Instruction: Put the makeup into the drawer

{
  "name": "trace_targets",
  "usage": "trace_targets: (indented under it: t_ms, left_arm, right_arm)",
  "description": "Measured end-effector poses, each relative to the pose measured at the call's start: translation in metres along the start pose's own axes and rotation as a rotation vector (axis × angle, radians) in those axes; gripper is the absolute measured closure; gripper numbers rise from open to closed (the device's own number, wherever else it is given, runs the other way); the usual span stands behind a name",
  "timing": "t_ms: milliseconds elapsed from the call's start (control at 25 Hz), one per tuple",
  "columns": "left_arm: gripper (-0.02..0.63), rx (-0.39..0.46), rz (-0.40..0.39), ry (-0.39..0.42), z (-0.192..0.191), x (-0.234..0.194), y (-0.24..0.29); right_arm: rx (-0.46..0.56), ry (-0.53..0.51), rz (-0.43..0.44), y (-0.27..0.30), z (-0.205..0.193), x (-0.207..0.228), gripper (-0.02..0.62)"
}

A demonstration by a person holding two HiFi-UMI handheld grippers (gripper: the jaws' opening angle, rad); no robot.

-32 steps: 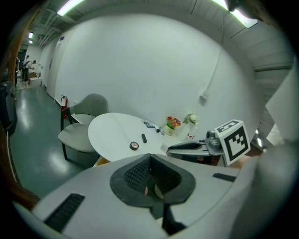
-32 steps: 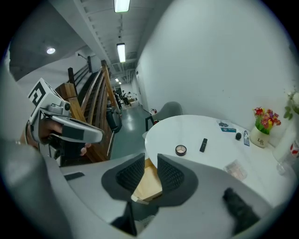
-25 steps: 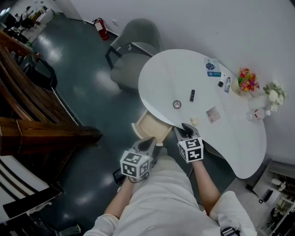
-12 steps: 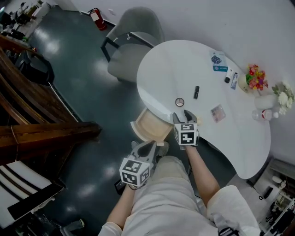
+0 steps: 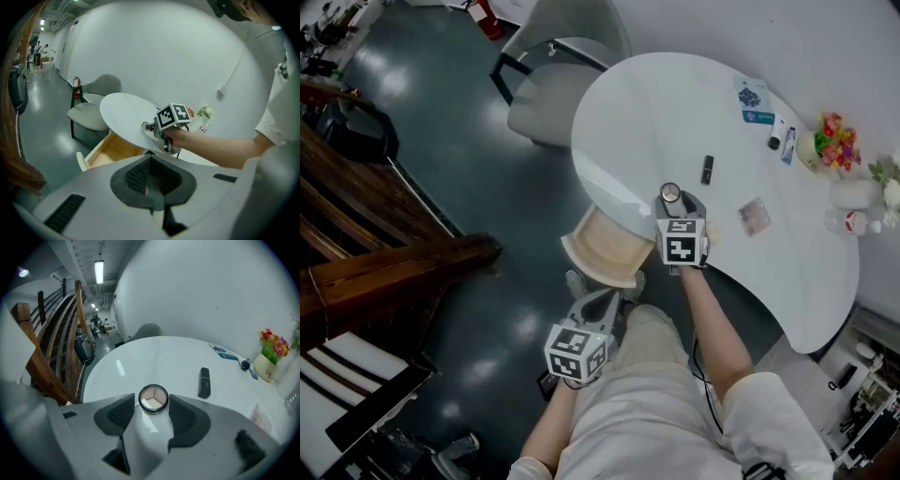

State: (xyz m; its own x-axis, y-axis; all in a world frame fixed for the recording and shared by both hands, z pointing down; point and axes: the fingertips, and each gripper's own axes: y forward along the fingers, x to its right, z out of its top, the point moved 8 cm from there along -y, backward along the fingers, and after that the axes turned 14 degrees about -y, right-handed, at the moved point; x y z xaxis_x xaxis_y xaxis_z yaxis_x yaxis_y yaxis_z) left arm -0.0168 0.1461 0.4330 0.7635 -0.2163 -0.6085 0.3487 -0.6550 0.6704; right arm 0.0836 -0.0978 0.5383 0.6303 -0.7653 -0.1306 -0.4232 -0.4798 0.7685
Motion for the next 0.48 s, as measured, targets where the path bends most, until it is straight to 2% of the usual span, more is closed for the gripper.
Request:
trace_targets:
  t_ms: [480]
  left_arm:
    - [0.597,0.007,0.035,-0.019,0.001,-0.021,-0.001]
  right_arm:
    - [0.026,-0.028,-0.029,0.014,-0.002,-0.006,0.380]
